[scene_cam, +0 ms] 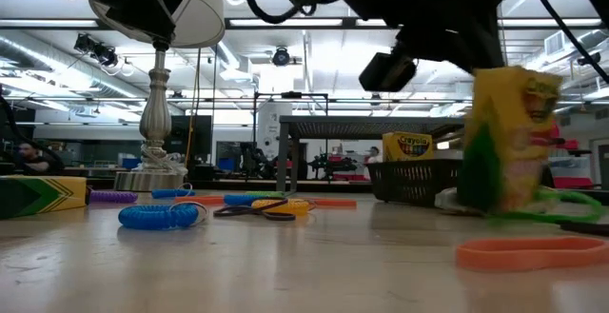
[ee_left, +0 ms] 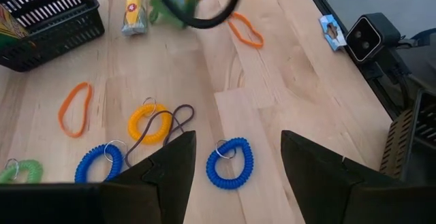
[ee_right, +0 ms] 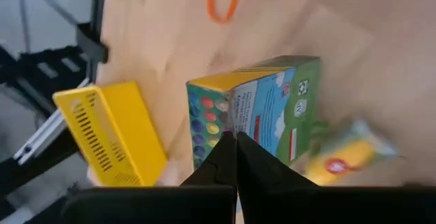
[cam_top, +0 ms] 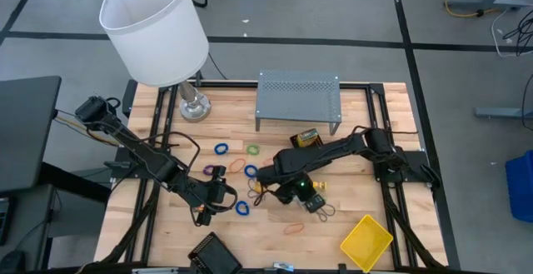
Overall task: Pick & Place Office Desk Supplies
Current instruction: Put the yellow crayon box into the top black bin
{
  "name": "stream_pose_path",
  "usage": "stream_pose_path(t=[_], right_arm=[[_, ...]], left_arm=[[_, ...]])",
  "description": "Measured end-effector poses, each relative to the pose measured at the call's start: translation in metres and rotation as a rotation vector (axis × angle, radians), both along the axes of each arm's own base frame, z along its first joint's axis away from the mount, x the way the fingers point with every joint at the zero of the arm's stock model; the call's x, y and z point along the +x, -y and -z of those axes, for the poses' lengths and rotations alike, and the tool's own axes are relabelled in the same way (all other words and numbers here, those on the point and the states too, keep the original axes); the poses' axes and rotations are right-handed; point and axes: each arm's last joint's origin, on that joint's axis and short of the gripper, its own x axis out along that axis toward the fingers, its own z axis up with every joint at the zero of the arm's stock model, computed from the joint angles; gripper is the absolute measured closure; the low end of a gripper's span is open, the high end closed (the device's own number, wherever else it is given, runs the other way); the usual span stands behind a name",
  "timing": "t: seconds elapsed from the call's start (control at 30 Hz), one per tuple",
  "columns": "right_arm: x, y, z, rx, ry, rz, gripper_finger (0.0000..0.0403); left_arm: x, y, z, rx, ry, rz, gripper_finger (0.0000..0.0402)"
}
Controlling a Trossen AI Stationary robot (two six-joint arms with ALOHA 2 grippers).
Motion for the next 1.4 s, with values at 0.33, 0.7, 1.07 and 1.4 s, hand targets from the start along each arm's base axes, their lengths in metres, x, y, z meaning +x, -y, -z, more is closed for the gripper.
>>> stream_pose_path(t=[0.33, 0.7, 1.07, 1.4], right_arm=[[0.001, 0.013, -0.053, -0.029, 0.161, 0.097, 0.0403], [0.006, 0.000, -0.055, 0.162, 0.174, 0.127, 0.0403], [0.015, -0.009, -0.038, 0.200, 0.247, 0.125, 0.0403], [0.003, -0.007, 0.015, 0.164, 0.133, 0.136, 0.0403]], left_arm=[[0.002, 0.001, -0.003, -0.005, 0.030, 0.012, 0.0182], [0.003, 0.003, -0.005, -0.025, 0.056, 0.037, 0.0182], [0.005, 0.005, -0.008, -0.048, 0.085, 0.058, 0.0182], [0.005, 0.005, -0.009, -0.052, 0.092, 0.057, 0.0182]])
